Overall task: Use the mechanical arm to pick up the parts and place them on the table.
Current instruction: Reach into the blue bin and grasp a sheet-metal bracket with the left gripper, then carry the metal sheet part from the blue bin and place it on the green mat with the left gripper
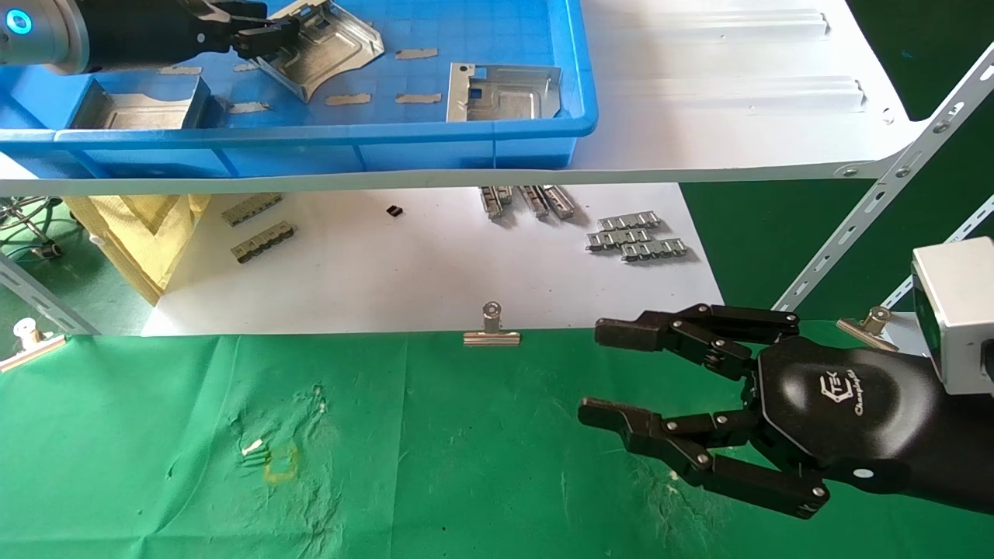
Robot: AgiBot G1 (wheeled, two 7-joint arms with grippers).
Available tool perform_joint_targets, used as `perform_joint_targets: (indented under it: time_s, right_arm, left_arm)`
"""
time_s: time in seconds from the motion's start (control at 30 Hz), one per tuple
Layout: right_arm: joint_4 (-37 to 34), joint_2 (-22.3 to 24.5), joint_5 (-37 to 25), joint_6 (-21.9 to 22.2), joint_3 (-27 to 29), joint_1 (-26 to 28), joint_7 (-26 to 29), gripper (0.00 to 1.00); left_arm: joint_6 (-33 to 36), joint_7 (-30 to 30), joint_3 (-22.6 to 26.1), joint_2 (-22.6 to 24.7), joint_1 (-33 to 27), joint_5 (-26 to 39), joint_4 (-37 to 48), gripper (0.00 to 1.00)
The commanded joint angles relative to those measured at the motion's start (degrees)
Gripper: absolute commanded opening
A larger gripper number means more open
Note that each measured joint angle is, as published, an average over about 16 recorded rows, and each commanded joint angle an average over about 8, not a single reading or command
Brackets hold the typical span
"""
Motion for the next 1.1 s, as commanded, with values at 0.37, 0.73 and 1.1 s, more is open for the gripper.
perform_joint_targets:
  time_s: [0.37,0.73,1.1]
  right_arm:
    - [0.0,0.0,0.0,0.0,0.0,0.0,0.0,1.00]
    - [0.0,0.0,0.0,0.0,0.0,0.0,0.0,1.00]
    - [0.0,0.0,0.0,0.0,0.0,0.0,0.0,1.00]
  left_arm:
    - [0.9,0.7,-0.7,-0.3,-0.3,-1.1,-1.0,0.00]
    - [14.2,4.1,-2.7,-3.4,-2.6,-4.1,-3.0,0.00]
    - [39.6,11.5,-4.6,-7.5,-3.1,-7.9,-6.3,0.00]
